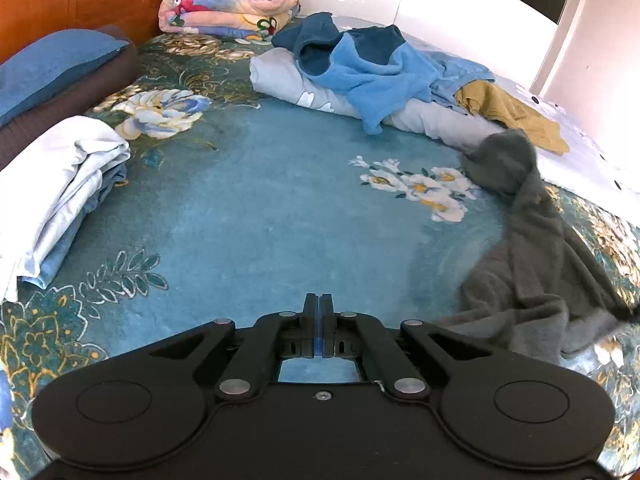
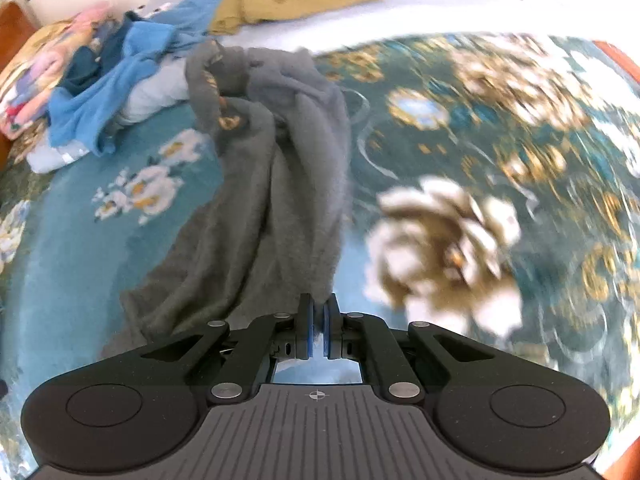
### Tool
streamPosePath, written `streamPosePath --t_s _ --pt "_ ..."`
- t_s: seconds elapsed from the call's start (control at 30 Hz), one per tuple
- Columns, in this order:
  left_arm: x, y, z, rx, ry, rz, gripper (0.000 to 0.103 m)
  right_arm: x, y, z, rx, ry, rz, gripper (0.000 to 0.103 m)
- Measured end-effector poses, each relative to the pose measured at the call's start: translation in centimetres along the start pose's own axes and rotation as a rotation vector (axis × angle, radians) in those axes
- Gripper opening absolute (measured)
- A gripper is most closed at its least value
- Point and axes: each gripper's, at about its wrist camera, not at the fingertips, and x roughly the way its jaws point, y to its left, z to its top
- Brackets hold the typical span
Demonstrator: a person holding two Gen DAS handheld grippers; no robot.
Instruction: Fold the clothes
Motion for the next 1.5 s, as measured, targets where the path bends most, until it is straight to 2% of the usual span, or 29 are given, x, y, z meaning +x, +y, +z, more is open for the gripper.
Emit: streamPosePath --t_s 0.23,0.37,0.43,0.5,0.53,0.6,0.7,0.73,0.77,1.13,1.3,1.5 --pt "1.0 -1.0 -1.5 0.007 0.057 -0.063 0.000 -0.3 -2.9 -4.5 0.098 0.042 -0.020 0.003" --pt "1.1 -4.0 -2.3 0.065 0.082 -0.146 0.000 -0.3 -2.8 -4.7 0.090 0.034 -0.002 0.005" --pt "1.0 -5.6 -2.5 0.085 0.082 -0.196 0.000 -0.5 -2.4 -4.2 0.070 0.025 0.006 0.010" --pt "0.9 -7.3 -2.6 0.110 0.080 -0.243 0.000 -0.8 -2.2 -3.3 0.052 -0.003 0.013 0.022" --pt "0.9 -8.2 -2.6 0.123 0.079 -0.265 0.001 -1.0 -2.3 -2.8 0.048 -0.019 0.018 0.025" --pt "0.9 -9.8 -2.6 0.146 0.078 -0.304 0.007 -1.3 -2.5 -1.7 0.040 -0.049 0.028 0.029" --pt "1.4 -12.3 -2.3 0.166 0.083 -0.358 0.027 -1.8 -2.7 0.0 0.027 -0.094 0.043 0.036" --pt "1.7 -13.1 -2.3 0.176 0.085 -0.362 0.032 -1.5 -2.9 0.8 0.023 -0.099 0.040 0.037" --pt "2.0 -13.9 -2.2 0.187 0.088 -0.366 0.033 -1.1 -3.2 1.7 0.018 -0.102 0.037 0.037" --pt "6.7 -19.2 -2.3 0.232 0.199 -0.335 0.042 7.1 -4.4 10.9 -0.069 -0.056 0.069 0.045" --pt "7.7 -19.8 -2.6 0.240 0.226 -0.291 0.042 11.4 -4.5 15.5 -0.094 -0.046 0.082 0.046" --pt "8.0 -20.2 -2.9 0.237 0.224 -0.235 0.031 15.5 -5.0 19.1 -0.099 -0.018 0.096 0.046"
